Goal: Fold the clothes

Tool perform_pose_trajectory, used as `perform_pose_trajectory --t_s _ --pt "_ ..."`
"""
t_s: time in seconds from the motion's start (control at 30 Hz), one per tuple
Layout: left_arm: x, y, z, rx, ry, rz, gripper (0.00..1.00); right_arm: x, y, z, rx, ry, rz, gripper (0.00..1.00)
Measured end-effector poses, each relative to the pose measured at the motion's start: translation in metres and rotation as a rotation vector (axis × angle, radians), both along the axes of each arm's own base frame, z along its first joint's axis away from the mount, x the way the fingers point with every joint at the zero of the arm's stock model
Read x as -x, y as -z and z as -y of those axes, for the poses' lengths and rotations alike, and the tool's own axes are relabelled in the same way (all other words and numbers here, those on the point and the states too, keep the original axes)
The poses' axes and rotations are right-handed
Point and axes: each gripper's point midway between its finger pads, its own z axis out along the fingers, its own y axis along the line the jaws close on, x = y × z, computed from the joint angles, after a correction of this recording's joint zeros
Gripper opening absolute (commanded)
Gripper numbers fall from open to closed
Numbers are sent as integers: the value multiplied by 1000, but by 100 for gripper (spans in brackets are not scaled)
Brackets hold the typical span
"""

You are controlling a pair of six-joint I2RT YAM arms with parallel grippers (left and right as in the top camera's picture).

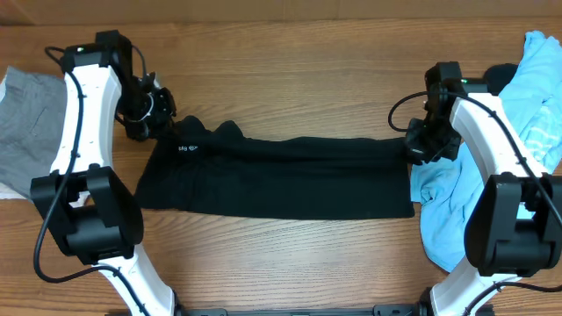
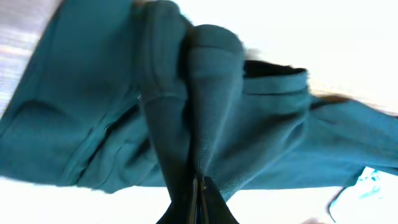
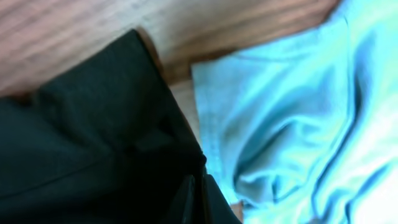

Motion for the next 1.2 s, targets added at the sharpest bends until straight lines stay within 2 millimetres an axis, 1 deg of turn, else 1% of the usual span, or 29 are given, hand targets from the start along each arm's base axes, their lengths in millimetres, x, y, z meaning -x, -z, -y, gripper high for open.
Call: perform_pose_trajectory --t_s 0.07,0.13,0.2,0.23,0.27,0.3,0.37,0.43,0.5,0.6,0.63,0.67,0.77,0.8,0.93,1.0,1.07,1.2 --pt "6 -1 -6 9 -19 -20 4 4 0 1 4 5 -17 4" --pt "6 -4 -11 43 -45 -18 4 4 0 1 1 5 -14 4" --pt "3 -10 -10 123 -49 12 4 3 0 -2 -17 6 -11 4" --pt "2 -16 -8 200 -48 38 4 3 0 -5 -31 7 -12 4" --pt "4 -19 -7 226 -44 39 4 5 0 -6 -39 8 -18 4" --pt "12 -29 0 320 -38 32 4 7 0 -7 -45 7 -27 4" --pt "22 -38 4 387 -17 20 4 16 -1 -9 -54 9 -64 4" --pt "28 -40 5 402 10 16 4 22 -1 -10 -58 10 -90 7" --pt "35 -38 7 393 50 1 4 29 -2 -11 -64 11 -118 9" --pt "48 -22 3 334 84 -55 4 35 -3 -11 -67 11 -141 11" --pt "56 -12 -1 300 91 -94 4 36 -4 -12 -68 12 -148 11" --pt "60 -7 -3 285 90 -114 4 38 -4 -12 -69 12 -153 11" --pt "80 20 -11 225 82 -207 4 41 -5 -12 -72 13 -168 11" --pt "94 35 -11 212 75 -266 4 42 -5 -12 -72 13 -172 11" --pt "116 62 -9 202 65 -337 4 53 -7 -13 -74 14 -215 11" --pt "126 70 -7 205 55 -369 4 57 -8 -13 -74 16 -234 12" --pt "131 73 -6 205 52 -388 4 63 -6 -13 -74 16 -256 13" --pt "133 76 -9 181 39 -403 4 78 -1 -14 -76 18 -310 16"
